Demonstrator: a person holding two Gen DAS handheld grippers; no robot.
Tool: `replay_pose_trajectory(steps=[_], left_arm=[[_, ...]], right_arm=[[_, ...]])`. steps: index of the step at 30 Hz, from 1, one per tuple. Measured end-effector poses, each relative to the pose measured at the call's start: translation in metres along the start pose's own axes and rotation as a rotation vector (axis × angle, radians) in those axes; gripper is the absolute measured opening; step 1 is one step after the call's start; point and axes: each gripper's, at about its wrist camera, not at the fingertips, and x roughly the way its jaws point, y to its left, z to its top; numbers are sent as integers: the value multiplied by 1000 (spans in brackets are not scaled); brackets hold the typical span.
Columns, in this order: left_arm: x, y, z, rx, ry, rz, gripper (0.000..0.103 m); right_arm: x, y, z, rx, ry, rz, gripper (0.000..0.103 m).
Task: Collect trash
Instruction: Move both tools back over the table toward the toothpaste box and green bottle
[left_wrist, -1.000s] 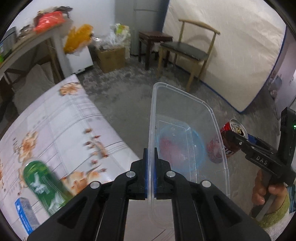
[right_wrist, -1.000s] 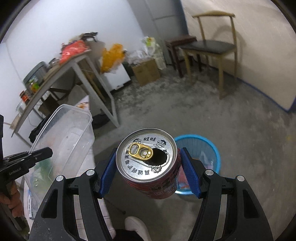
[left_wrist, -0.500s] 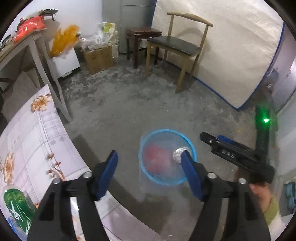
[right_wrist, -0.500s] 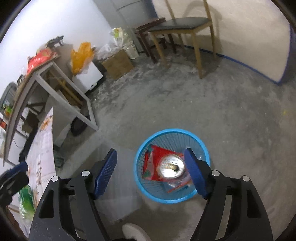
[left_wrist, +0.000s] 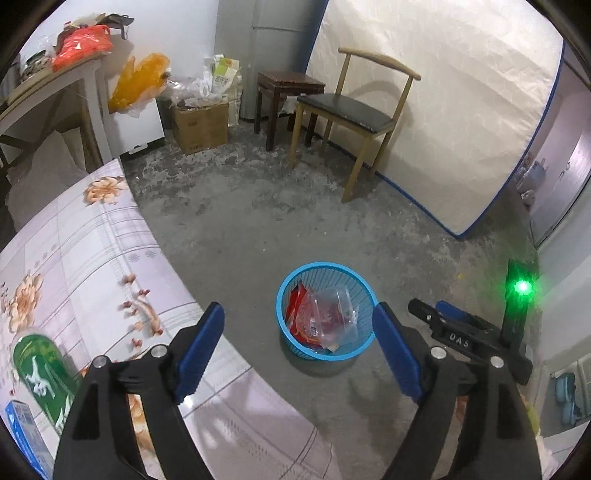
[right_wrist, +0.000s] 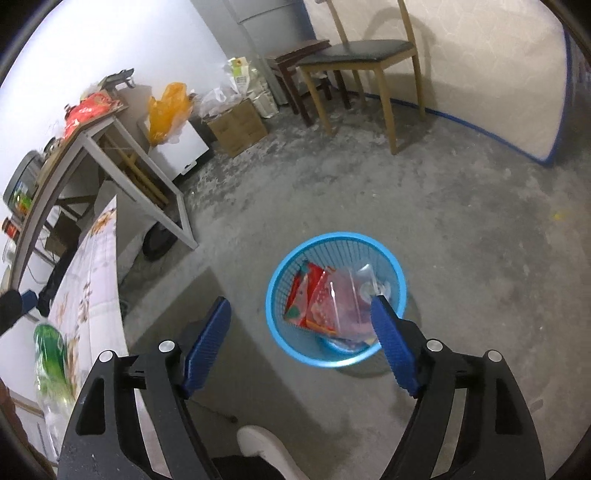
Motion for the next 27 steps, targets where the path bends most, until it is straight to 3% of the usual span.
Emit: replay_pose_trajectory(steps=[5,7,10,11,20,25,27], left_arm=[[-26,10,-15,-30,-59,-20,82],[-33,11,-20,-47,-78,7,83],[-45,10,-29,-54,-99,22,91],[-48,10,-31,-54,-98,14,97],[-103,26,-69,-111,-124,-94,97],[-137,60,-99,-193,-155,-74,98],[-149,76,-113,-227,-186,-46,97]], right_arm=[[-19,13,-12,-57,-33,-23,84],[-26,21,-16,-92,-50,-43,87],[-39,35,-22,-144,-80,-77,93],[-43,40,-22,-162,-94,-87,95],[-99,90,-29,-337,-296,-263,95],[-122,117,-35,-396,-371,-266,95],[-131,130,-40,-420,-405,-217,95]])
